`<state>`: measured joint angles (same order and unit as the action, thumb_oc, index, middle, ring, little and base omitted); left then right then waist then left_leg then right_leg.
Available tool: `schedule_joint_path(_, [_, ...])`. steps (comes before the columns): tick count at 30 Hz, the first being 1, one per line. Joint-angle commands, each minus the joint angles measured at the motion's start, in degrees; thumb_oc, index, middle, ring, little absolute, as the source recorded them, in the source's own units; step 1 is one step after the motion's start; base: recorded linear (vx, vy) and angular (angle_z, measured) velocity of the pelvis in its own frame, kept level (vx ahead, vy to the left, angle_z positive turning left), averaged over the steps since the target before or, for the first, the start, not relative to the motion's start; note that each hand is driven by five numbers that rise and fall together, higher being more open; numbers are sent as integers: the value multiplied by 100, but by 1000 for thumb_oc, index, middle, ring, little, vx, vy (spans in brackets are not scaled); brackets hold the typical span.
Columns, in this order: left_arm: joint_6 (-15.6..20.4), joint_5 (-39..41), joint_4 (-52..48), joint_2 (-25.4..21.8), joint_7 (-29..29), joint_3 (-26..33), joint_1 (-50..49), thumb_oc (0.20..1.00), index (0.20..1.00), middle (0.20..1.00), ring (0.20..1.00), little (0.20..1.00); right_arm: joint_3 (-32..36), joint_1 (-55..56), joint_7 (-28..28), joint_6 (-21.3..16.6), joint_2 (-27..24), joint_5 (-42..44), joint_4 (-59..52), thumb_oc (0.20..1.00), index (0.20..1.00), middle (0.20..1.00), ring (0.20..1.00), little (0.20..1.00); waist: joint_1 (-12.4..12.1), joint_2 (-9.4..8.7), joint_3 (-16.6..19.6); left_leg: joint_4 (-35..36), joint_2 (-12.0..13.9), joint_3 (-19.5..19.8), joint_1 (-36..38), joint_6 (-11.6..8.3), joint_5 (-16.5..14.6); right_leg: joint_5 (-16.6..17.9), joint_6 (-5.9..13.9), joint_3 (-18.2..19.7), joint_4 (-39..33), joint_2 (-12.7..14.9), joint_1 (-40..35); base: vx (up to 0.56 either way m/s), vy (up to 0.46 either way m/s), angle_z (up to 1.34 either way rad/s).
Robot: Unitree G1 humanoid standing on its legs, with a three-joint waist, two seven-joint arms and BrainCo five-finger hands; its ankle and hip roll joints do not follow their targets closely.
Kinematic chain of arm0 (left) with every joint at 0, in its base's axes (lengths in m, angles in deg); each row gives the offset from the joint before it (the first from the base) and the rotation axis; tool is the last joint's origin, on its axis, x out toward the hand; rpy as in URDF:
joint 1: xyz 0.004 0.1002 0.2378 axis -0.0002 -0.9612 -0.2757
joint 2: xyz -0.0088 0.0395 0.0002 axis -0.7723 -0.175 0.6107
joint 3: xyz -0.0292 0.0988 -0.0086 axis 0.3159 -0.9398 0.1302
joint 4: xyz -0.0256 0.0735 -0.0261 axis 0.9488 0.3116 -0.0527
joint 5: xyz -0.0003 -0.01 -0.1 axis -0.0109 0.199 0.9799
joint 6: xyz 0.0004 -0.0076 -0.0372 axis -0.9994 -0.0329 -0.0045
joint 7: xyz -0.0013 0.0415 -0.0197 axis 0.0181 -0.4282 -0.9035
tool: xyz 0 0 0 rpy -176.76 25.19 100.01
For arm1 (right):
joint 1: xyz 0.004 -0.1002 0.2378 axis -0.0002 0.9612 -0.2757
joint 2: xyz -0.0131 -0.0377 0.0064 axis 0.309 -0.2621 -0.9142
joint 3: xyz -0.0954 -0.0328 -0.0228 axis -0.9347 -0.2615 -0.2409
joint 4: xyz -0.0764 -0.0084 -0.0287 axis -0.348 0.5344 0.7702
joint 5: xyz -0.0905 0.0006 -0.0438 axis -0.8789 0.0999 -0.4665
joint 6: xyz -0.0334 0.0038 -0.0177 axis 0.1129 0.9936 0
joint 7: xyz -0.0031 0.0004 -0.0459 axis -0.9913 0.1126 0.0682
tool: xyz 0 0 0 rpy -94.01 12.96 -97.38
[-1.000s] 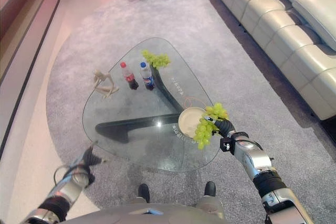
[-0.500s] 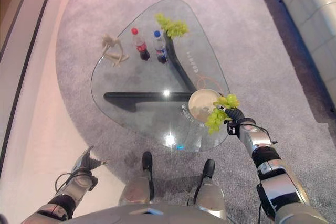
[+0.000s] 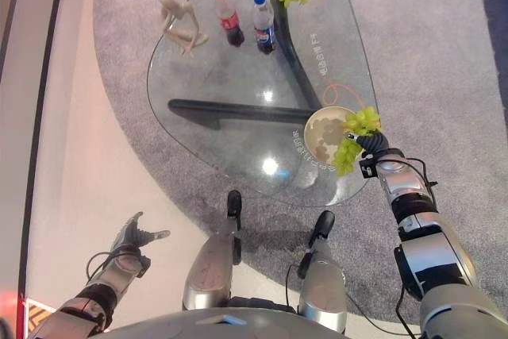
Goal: Pick up fruits into the plate
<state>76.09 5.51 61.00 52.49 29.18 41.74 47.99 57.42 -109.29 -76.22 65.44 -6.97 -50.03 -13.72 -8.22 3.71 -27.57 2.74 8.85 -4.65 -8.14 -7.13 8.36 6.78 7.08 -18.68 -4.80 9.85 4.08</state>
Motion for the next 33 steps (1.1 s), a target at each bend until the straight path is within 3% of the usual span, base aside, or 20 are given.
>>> schedule_joint_path(1, [123,199,26,-265,153,-240,102,1000,1000,1000,1000,1000,-323,-501,117,-429,-485,-88,-168,200,200,200,200,200,-99,-127,-93,-665,-637,243,-522,358,-636,-834,-186,145,1380,-2,589,-24,-1,14])
schedule_joint_path(6, [138,348,-194,-319,160,-334,217,1000,1000,1000,1000,1000,-391,-738,122,-340,-611,-261,-11,200,200,200,200,200,-167,-40,-222,-1033,-768,333,-966,419,-669,-964,-243,102,1898,-2,1058,-32,16,10])
schedule_joint_path(10, [56,399,-340,-367,160,-347,237,1000,1000,1000,1000,1000,-439,-728,74,-114,-590,-440,354,200,200,200,200,200,-228,-70,-222,-1208,-776,367,-1210,466,-740,-1057,-251,81,2185,29,1339,28,-17,20])
schedule_joint_path(15, [-124,351,-372,-448,-118,-541,289,1000,1000,1000,1000,1000,-513,-923,67,511,-697,-908,1277,200,200,200,200,200,-342,-26,-222,-1273,-792,444,-1536,534,-699,-1058,-241,44,2394,59,1683,-4,-32,13])
schedule_joint_path(18, [-190,371,-350,-447,-174,-631,318,1000,1000,1000,1000,1000,-606,-1074,-38,1263,-766,-1163,1729,200,200,200,200,200,-396,20,-222,-1250,-790,468,-1637,569,-670,-1049,-240,7,2482,90,1840,3,-13,11])
schedule_joint_path(19, [-206,358,-352,-448,-194,-661,312,1000,1000,1000,1000,1000,-613,-1084,23,1484,-788,-1379,1857,1000,1000,1000,1000,1000,-409,32,-222,-1240,-796,480,-1657,583,-666,-1038,-235,-2,2491,99,1875,16,-23,9])
schedule_joint_path(24, [-187,446,-357,-473,-202,-724,245,1000,1000,1000,1000,1000,-509,-1154,385,1864,-913,-1480,2138,1000,1000,1000,1000,1000,-427,100,-222,-1209,-816,484,-1697,617,-646,-998,-210,-23,2498,127,1963,6,-9,3])
schedule_joint_path(29, [-133,498,-452,-427,-197,-767,109,1000,1000,1000,1000,1000,-395,-1146,1467,1406,-1075,-1670,2050,1000,1000,1000,1000,1000,-391,231,-222,-1233,-851,430,-1675,626,-651,-998,-203,-3,2542,155,1986,0,37,-1])
schedule_joint_path(33, [-111,579,-516,-440,-178,-783,41,1000,1000,1000,1000,1000,-319,-1116,2223,820,-1165,-1755,1824,1000,1000,1000,1000,1000,-343,228,-222,-1197,-828,367,-1605,619,-668,-980,-175,4,2513,144,1957,0,0,0])
